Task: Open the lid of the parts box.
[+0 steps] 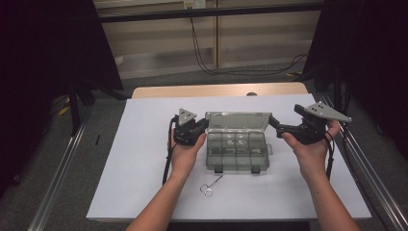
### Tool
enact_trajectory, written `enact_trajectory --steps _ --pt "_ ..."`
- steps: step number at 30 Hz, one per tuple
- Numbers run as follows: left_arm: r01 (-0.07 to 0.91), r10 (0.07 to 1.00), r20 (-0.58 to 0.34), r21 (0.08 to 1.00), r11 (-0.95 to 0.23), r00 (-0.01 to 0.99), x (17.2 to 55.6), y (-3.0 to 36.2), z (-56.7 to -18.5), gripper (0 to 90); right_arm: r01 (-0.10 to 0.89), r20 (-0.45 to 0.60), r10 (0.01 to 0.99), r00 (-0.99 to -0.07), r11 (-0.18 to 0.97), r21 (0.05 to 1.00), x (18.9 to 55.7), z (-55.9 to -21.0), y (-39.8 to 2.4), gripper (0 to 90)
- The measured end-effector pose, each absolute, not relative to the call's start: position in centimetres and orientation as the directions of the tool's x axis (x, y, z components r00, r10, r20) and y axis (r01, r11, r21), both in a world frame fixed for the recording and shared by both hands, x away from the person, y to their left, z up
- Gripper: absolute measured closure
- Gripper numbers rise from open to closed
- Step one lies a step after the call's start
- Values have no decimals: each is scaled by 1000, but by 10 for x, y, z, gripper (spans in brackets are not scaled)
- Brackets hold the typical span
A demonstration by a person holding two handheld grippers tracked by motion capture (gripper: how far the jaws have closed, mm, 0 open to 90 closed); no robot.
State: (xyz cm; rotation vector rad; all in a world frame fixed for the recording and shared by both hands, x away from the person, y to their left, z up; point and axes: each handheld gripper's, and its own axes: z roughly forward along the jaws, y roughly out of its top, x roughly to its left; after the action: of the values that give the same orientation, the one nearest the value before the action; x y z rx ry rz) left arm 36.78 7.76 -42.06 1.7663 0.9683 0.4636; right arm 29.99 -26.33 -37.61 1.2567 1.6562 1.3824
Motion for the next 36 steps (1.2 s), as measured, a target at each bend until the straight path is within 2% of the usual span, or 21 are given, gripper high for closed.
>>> enact_trajectory --steps 2,4,7,9,12,14,19,24,27,36 --pt "398 789 -130 904 -154 600 369 78 -420 816 300 105 941 -321 -5 954 304 -387 -266 0" --pt "395 788 -130 906 -153 602 370 78 -421 818 325 111 944 -310 -4 946 307 -398 -267 46" --pt "398 788 -132 905 -152 602 370 78 -421 821 348 111 939 -325 10 938 312 -414 -267 235" --pt "399 787 -133 904 -153 603 371 78 -421 821 364 118 933 -340 15 931 314 -423 -264 315" --pt "396 785 -131 905 -154 605 372 78 -421 822 368 114 928 -355 27 930 317 -430 -262 493" --pt "398 784 -133 905 -153 606 373 78 -421 822 374 124 928 -351 18 927 321 -432 -259 577" --pt "399 785 -138 905 -148 604 376 78 -421 822 378 112 940 -323 20 926 329 -434 -248 674" --pt "410 783 -147 900 -148 605 383 79 -425 833 378 103 951 -292 16 926 333 -437 -244 829" --pt "417 781 -156 897 -144 605 387 79 -428 835 391 149 948 -282 -28 920 337 -439 -247 850" --pt "432 783 -160 889 -150 601 393 77 -433 835 393 141 950 -279 -21 919 344 -440 -248 857"
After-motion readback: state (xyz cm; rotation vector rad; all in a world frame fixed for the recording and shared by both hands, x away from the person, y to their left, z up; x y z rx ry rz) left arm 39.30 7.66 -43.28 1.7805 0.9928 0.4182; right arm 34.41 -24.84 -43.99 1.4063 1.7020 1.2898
